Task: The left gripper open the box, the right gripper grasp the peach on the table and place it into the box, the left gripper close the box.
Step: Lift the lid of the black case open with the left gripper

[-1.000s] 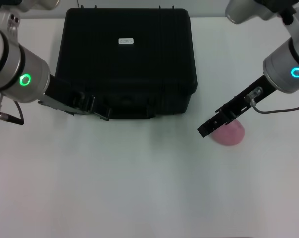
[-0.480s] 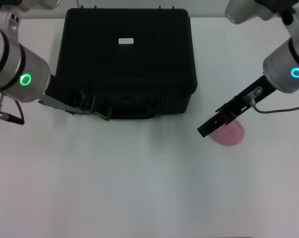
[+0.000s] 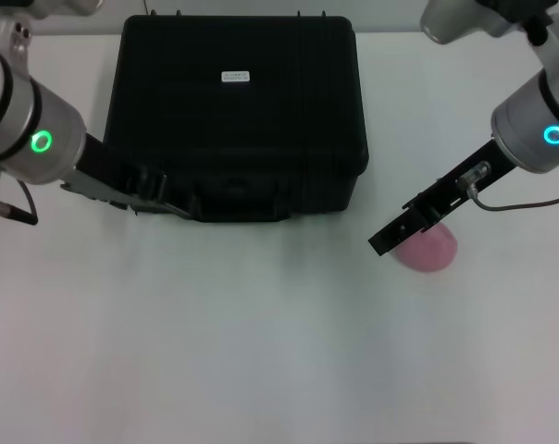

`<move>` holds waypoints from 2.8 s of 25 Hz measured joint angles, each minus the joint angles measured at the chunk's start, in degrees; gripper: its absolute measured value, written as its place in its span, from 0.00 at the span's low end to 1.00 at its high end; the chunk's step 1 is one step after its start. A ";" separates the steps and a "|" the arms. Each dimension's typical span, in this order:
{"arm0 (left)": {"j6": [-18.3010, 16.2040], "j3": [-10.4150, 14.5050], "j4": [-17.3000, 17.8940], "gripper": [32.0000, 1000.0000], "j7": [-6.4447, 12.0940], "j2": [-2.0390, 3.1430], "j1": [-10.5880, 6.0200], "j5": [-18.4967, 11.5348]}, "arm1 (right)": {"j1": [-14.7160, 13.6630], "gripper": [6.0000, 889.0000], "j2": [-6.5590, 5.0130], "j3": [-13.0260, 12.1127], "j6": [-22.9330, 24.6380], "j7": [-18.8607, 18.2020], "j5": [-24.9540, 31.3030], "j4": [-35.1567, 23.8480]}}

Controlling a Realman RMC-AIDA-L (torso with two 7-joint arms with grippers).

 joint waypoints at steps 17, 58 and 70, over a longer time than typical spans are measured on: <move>5.10 -5.22 -9.89 0.83 1.24 0.04 -4.10 3.07 | 0.18 0.96 0.00 0.00 0.00 0.00 -0.05 0.00; 9.55 -4.83 -19.76 0.80 1.89 -0.06 -7.85 3.78 | 0.26 0.96 -0.09 0.27 0.00 0.09 -0.09 0.09; 9.28 -4.77 -19.77 0.50 2.60 -0.09 -7.85 3.31 | 0.26 0.96 -0.09 0.27 0.00 0.09 -0.09 0.09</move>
